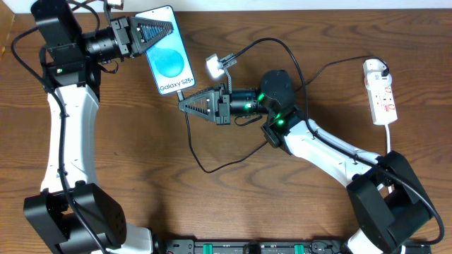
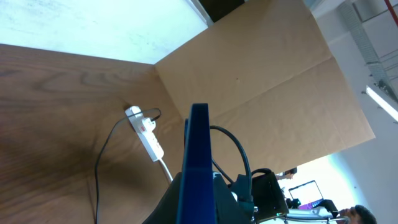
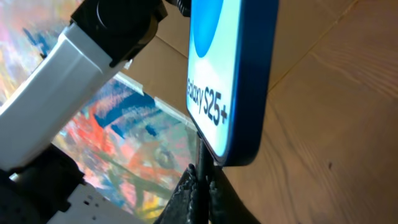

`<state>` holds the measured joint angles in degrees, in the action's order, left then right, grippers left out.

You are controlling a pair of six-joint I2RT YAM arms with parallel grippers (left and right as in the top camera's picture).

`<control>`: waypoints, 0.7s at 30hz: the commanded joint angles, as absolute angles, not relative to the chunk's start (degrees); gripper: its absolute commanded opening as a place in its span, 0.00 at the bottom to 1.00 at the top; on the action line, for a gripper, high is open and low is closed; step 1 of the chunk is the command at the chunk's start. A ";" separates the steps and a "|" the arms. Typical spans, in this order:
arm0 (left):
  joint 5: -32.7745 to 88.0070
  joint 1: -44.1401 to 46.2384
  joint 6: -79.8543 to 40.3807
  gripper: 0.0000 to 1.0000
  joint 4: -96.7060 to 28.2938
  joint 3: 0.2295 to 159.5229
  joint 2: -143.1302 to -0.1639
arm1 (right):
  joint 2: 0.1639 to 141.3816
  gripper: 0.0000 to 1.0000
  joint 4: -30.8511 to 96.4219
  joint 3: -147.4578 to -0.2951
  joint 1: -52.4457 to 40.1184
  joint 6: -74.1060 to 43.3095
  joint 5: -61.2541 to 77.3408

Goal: Plug charger to phone and switch on socket
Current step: 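Push the plug up into the phone's port with the right gripper, then open the right gripper and move it toward the white power strip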

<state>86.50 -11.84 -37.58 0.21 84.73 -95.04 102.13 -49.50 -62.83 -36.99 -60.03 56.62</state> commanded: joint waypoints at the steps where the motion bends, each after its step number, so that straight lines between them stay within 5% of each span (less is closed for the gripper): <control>1: 90.13 -11.16 -36.40 0.07 0.03 84.53 -94.30 | 100.92 0.24 -50.74 -63.86 -36.03 -60.23 50.72; 6: 90.13 -11.18 -36.40 0.07 0.05 84.53 -94.30 | 100.92 0.99 -50.54 -63.86 -36.03 -60.18 51.86; 21: 90.13 -14.06 -36.47 0.07 -0.93 84.53 -94.30 | 100.92 0.99 -46.70 -63.86 -28.58 -60.34 54.19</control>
<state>88.42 -12.62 -37.21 -0.67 84.66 -95.04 101.97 -47.46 -62.87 -31.03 -60.62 53.25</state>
